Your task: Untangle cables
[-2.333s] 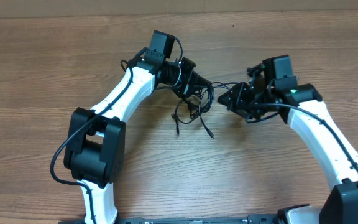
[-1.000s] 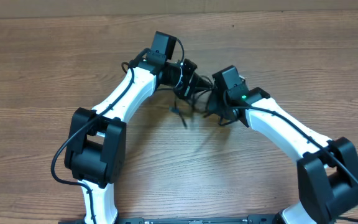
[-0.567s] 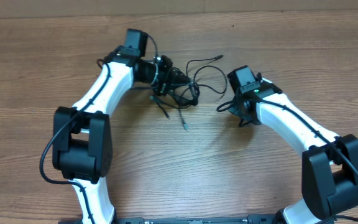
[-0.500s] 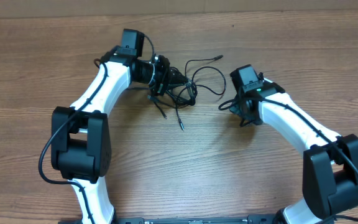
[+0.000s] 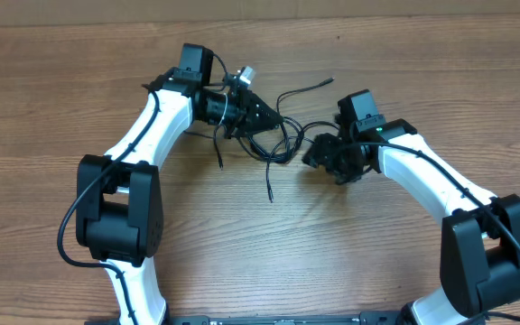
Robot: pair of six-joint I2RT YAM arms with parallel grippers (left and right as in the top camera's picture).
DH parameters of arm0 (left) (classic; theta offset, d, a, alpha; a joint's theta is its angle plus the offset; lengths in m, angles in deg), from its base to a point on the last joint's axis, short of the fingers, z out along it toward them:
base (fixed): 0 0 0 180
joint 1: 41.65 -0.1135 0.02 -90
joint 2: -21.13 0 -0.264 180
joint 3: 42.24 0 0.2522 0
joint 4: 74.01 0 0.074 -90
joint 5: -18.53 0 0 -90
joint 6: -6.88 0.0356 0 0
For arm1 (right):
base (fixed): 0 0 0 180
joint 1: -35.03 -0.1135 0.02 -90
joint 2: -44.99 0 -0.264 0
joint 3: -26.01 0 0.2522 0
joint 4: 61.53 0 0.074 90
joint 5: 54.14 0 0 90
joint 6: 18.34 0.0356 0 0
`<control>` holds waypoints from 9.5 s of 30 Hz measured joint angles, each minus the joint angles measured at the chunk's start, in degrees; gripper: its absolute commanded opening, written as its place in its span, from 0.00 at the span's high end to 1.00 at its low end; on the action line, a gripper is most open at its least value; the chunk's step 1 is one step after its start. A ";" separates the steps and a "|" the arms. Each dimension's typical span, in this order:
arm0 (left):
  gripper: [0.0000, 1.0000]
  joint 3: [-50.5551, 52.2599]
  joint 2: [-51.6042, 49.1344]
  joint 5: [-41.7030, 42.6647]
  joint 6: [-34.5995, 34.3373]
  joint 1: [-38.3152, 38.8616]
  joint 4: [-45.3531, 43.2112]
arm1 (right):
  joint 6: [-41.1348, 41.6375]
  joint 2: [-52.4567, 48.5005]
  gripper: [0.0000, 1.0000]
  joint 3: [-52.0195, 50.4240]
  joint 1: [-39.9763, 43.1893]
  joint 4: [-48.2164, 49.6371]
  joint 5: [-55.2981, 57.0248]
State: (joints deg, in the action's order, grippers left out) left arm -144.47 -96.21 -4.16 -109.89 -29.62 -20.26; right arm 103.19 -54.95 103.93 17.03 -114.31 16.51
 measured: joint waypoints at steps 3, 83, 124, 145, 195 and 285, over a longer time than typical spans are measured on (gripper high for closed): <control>0.59 -0.04 0.00 -1.88 2.64 0.00 2.08 | -0.74 0.00 0.32 0.00 0.00 1.95 -3.13; 0.88 0.68 -0.28 -60.30 -24.37 20.63 -14.47 | 11.30 -0.02 0.48 0.00 7.74 5.18 9.11; 0.96 -0.04 -1.29 -5.77 16.79 6.62 7.72 | 3.06 -0.02 0.54 -0.02 7.65 -1.07 -25.20; 0.96 -0.04 -1.29 -0.57 21.00 6.23 12.83 | 2.93 -0.02 0.55 -0.02 0.24 -0.02 -9.75; 0.96 -0.11 -1.29 20.50 47.17 4.04 52.17 | 2.73 -0.02 0.76 -0.02 0.22 -13.16 11.89; 0.96 -7.72 1.31 3.78 5.49 -13.86 20.22 | -0.26 -0.02 0.96 -3.74 35.74 -6.01 4.42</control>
State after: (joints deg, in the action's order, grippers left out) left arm -152.18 -94.90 -0.38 -104.40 -43.48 -0.04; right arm 102.92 -54.97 100.19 52.77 -120.32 20.92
